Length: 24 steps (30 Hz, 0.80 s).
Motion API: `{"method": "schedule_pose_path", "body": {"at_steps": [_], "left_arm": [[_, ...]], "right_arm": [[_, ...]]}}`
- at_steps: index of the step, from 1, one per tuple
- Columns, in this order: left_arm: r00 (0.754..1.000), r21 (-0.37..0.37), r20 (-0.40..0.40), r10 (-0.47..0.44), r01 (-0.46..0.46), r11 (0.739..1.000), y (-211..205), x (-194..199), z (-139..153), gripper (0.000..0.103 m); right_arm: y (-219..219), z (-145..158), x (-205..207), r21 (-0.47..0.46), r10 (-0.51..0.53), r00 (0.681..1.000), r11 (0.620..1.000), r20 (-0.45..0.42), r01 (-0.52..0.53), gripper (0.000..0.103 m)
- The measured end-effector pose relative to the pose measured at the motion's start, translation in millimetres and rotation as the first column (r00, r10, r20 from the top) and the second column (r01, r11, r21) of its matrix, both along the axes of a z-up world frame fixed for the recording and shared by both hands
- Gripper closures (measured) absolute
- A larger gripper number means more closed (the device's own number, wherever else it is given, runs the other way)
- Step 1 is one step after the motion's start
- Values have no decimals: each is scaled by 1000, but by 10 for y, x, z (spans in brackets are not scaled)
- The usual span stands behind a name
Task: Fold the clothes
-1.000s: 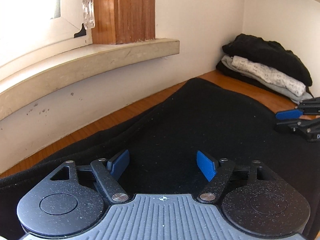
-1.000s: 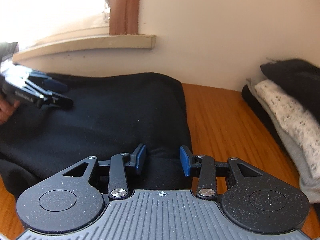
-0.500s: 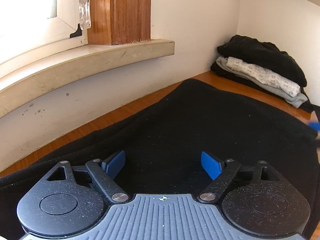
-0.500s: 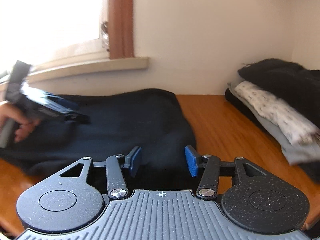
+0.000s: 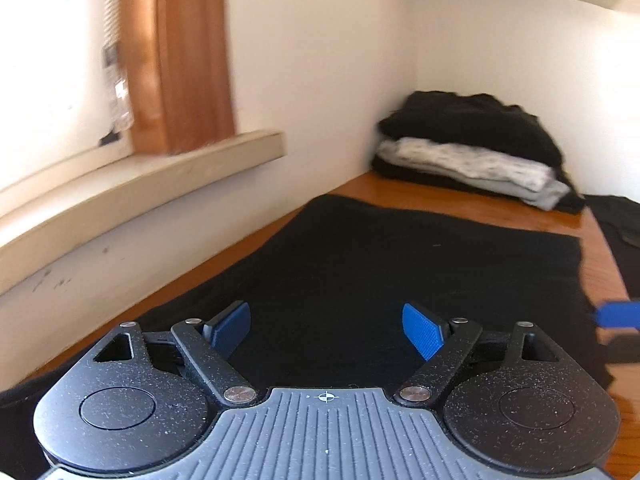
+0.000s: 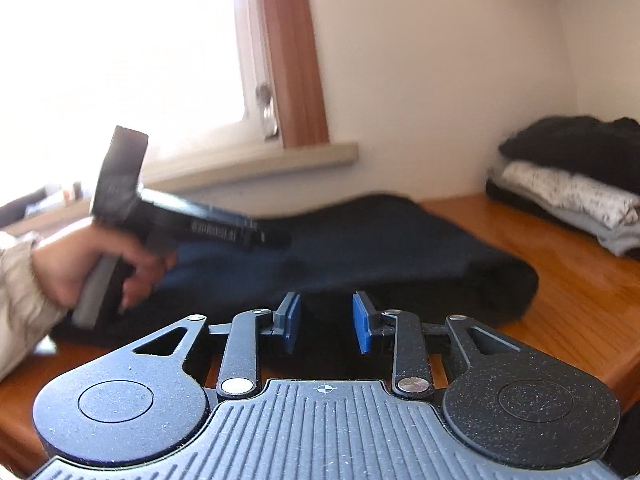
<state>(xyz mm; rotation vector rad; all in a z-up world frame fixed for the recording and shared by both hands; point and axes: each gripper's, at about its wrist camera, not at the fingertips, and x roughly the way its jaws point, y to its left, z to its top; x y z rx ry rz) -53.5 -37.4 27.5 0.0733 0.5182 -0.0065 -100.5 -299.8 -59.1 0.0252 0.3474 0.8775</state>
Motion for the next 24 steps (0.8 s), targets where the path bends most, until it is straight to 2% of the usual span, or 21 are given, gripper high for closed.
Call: {"method": "schedule_pose_path", "body": {"at_steps": [3,8,12,16,18,21,24], "left_arm": [[1000,-24,4,-19,19,1000,-37,-14,36,17],[999,-71,1,-34,34,997,-42,7,65,17],[997,-114,-6,-82,81,990,-93,-8,63,17],[989,-96,-26,-147,144,985,-256,-15,13,17],[985,-79,-43,-170,166,983,-338,-17,-34,17],[979,-42,-67,-191,189,981,-422,-19,-117,17],[977,-50,-83,-194,190,980,-420,-11,-150,17]], "right_arm": [[84,28,71,-11,-9,1000,1000,18,9,72],[117,-113,92,-160,-17,999,987,-41,10,73],[-7,-144,60,-125,-21,997,992,-72,12,73],[3,-144,18,-147,-20,999,989,-49,13,73],[-42,-106,32,-128,-29,998,992,-50,23,72],[-166,-41,89,-71,-78,997,995,-27,75,72],[-223,2,278,-60,-145,989,988,-18,143,72]]}}
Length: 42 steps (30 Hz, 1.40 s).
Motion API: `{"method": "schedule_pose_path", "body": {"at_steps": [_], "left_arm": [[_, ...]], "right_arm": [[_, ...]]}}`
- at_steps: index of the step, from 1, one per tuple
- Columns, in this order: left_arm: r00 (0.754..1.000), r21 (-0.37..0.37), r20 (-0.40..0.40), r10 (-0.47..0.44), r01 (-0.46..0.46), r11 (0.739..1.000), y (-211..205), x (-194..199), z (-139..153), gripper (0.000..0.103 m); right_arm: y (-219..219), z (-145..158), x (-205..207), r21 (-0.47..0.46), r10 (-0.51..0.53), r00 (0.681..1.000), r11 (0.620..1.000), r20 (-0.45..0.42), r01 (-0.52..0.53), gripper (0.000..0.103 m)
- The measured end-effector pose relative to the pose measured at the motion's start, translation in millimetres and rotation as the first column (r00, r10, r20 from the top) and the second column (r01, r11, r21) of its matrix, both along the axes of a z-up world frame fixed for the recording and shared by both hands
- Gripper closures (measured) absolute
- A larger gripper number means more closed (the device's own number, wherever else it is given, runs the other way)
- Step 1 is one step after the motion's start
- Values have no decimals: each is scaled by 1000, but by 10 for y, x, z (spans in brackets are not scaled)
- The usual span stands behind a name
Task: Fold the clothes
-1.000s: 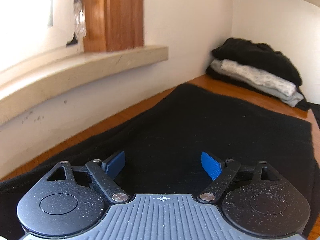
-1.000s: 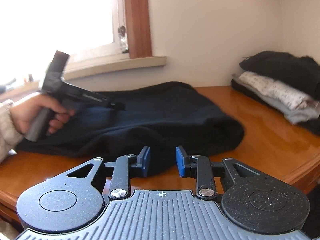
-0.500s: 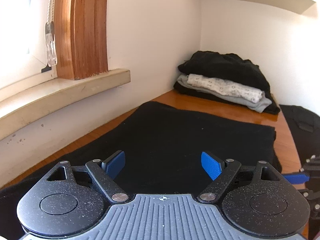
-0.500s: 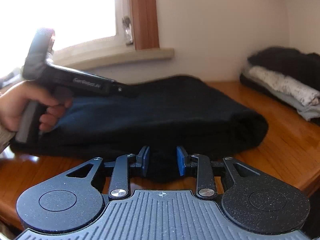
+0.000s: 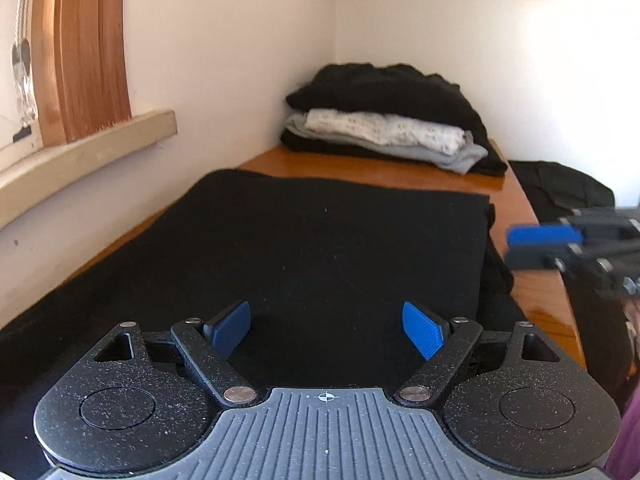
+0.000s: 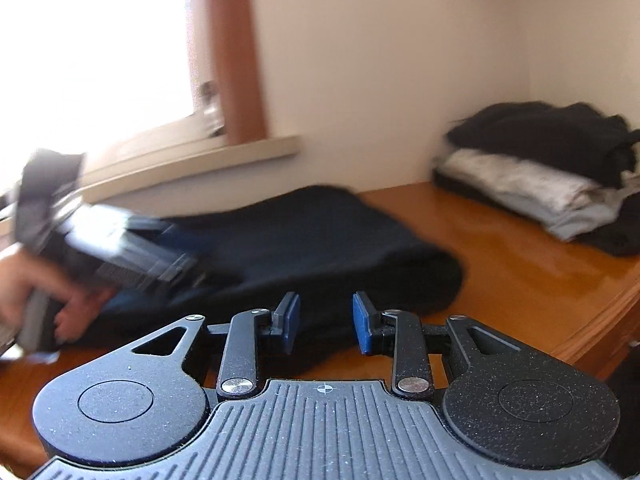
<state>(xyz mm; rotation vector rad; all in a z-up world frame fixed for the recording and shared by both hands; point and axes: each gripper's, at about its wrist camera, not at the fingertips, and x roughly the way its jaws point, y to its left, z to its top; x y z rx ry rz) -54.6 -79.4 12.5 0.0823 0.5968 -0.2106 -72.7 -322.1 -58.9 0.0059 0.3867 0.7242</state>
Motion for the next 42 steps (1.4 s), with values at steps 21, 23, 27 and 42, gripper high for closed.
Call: {"method": "schedule_pose_path", "body": {"at_steps": [21,23,27,42], "left_arm": [[999,-23,40,32,-31,999,170,-147,251,17],[995,-39,81,58,-55,998,342,-340,452,17],[984,-26,117,133,-131,991,980,-850,681,16],[886,-283,91,455,-415,865,2689,-1732,429,26]], "right_arm": [[307,-231,-270,-69,83,995,994,56,-79,63],[296,-191,-324,-34,47,996,998,73,-44,50],[445,-93,-507,-23,96,987,995,125,-94,43],[1985,260,-925,-176,479,869,873,123,-456,27]]}}
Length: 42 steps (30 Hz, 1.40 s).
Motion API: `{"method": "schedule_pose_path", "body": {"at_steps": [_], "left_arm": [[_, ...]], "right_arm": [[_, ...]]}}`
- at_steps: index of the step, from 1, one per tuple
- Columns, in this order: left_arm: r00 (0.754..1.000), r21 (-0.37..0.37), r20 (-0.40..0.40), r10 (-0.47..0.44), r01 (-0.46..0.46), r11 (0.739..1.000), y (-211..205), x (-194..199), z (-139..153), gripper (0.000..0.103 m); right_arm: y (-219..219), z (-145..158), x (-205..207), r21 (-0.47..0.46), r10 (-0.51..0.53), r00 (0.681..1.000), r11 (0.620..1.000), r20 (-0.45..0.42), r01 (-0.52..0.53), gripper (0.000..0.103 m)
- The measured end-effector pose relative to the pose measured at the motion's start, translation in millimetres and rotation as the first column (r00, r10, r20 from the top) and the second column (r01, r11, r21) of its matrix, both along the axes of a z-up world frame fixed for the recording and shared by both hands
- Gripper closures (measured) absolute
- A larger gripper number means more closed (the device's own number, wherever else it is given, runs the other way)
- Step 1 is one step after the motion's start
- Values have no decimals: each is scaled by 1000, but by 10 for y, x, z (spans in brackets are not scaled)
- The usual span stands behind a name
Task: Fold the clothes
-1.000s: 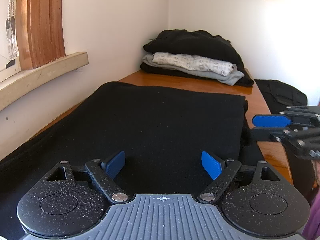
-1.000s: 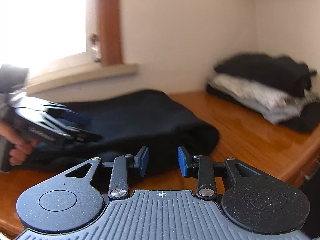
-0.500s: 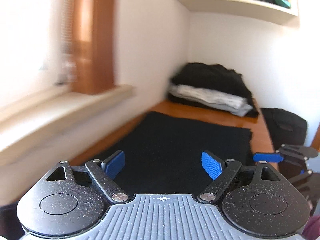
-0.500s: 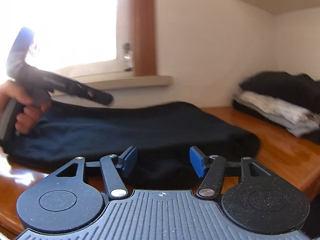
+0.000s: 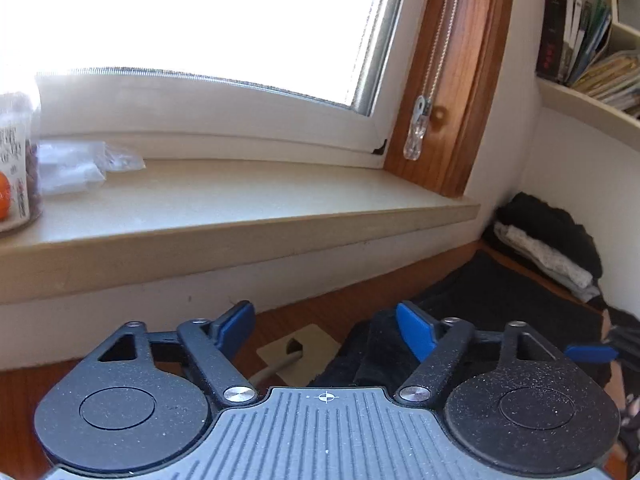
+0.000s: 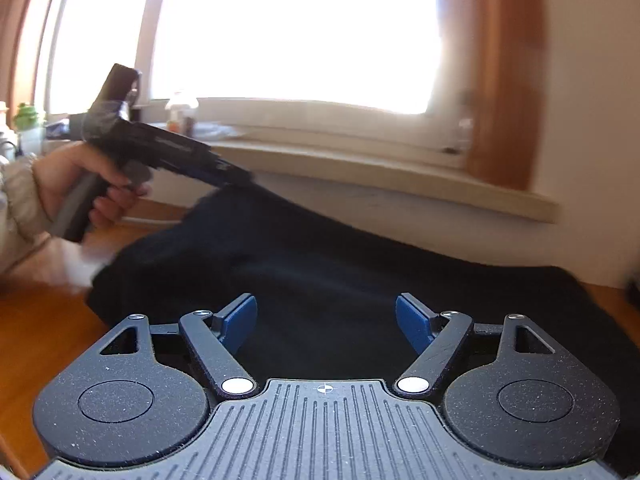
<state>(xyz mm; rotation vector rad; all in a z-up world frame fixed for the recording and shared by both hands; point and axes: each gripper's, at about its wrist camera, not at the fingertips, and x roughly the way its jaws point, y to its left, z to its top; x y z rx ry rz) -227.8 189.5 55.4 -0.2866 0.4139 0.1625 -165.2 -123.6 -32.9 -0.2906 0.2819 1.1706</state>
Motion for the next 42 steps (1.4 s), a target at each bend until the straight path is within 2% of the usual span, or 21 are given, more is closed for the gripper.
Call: {"method": "schedule_pose_path", "body": {"at_steps": [6,9,13,16,20,23,27,31,35,40,41,42], "left_arm": [[998,-77,-18,-64,62,995,39,60,-105,32],[994,-62,-1,-112,112,992,-36,68,-94,35],[983,-12,31,-180,180,984,-190,52,-78,36],[967,-35,76,-241,244,969,-257,29,-54,36],[947,-111,162,-278,297,948,-218,-34,-4,36],[963,-114,166,-213,234,966,-158,-66,26,36],[991,-133,92,-98,110,985,-7,-26,-33,36],[1000,-125,23,-21,23,992,108,7,-138,36],[1000,-142,0,-21,21,990,146,24,-173,34],[997,-169,-2,-81,80,982,117,46,-185,34],[996,-169,0,-92,90,982,103,52,-190,36],[995,-158,-1,-95,94,983,81,55,-192,43]], "right_arm": [[478,71,-137,-25,119,990,992,-77,-121,23],[617,94,-186,-23,128,984,991,-128,-132,22],[668,40,-126,-25,118,979,992,-166,-123,16],[722,-2,-58,-25,108,974,993,-200,-115,13],[767,-59,9,-58,98,966,992,-238,-115,7],[825,-90,43,-94,90,962,989,-258,-118,3],[898,-101,27,-124,77,966,986,-245,-110,1],[935,-101,33,-127,69,967,987,-246,-102,0],[959,-101,32,-130,62,968,987,-242,-96,0],[938,-105,51,-129,61,969,987,-241,-94,0],[941,-103,60,-129,61,969,987,-241,-94,0],[933,-97,69,-129,61,969,987,-241,-94,0]]}}
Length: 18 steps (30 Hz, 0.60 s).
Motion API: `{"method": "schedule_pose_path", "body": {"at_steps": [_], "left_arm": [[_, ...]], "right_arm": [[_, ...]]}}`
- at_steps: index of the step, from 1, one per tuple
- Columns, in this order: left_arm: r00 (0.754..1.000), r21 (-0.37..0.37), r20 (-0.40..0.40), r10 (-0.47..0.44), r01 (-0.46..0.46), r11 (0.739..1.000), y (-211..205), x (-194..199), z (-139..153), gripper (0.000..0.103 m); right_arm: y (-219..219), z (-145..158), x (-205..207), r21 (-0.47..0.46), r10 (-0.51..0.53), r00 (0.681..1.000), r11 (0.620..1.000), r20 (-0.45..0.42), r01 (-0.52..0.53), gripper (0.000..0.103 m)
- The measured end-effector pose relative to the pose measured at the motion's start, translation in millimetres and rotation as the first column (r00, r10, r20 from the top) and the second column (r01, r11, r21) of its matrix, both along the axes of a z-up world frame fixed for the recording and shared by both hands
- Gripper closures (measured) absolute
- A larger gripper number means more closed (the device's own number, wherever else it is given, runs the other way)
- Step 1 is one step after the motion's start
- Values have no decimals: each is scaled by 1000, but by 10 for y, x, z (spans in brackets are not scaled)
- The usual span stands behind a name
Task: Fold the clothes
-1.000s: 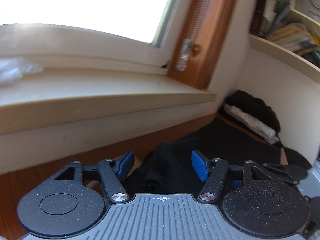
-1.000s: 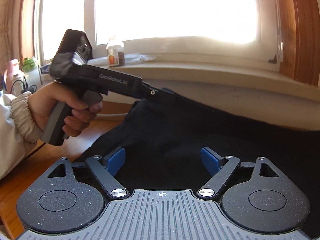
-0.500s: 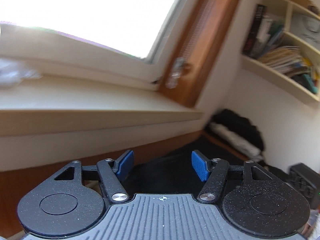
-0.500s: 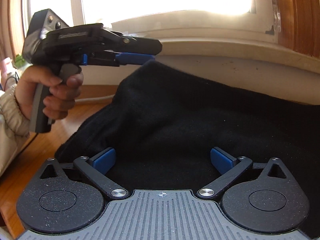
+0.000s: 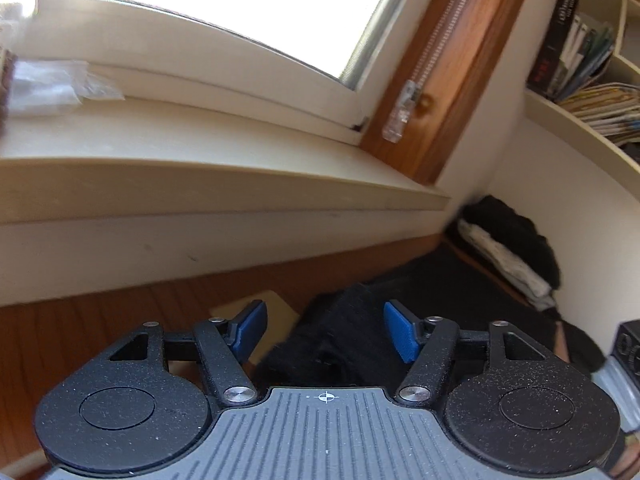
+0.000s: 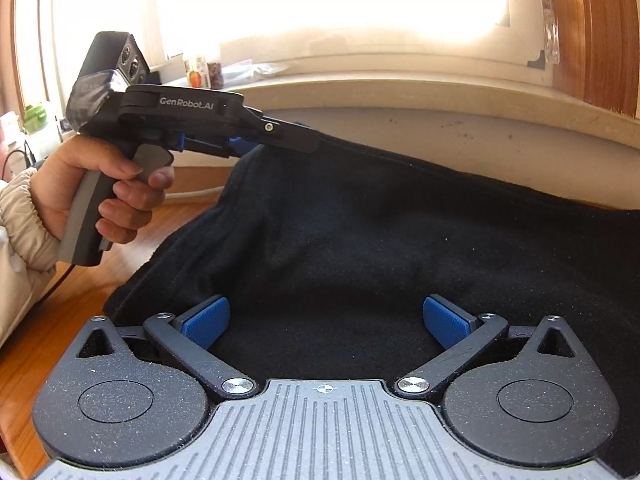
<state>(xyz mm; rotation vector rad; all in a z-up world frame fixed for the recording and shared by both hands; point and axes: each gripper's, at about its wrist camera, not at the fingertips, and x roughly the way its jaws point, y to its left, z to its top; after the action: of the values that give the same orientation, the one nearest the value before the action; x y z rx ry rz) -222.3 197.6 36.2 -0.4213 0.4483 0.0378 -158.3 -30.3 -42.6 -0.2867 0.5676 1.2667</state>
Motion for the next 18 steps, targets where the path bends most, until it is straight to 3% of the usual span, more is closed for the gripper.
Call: {"method": "schedule_pose_path", "body": {"at_steps": [3,6,10,13,15,18], "left_arm": [[999,54,10,36,-36,998,-49,-1,19,69],[993,90,22,115,-116,989,-57,-57,77,70],[973,202,28,230,-231,952,-72,-131,145,71],[977,147,13,214,-214,966,14,-159,134,69],[984,90,19,176,-177,980,50,-164,118,57],[994,11,5,106,-106,994,62,-116,64,50]], "right_arm": [[-3,3,16,1,0,1000,1000,0,0,0],[9,-8,19,2,-3,1000,1000,4,3,0],[11,-16,24,1,-4,1000,1000,10,4,0],[19,-22,36,-1,-3,1000,1000,9,3,0],[25,-23,40,-1,-4,1000,1000,11,4,0],[31,-28,44,-3,-5,1000,1000,12,5,0]]}}
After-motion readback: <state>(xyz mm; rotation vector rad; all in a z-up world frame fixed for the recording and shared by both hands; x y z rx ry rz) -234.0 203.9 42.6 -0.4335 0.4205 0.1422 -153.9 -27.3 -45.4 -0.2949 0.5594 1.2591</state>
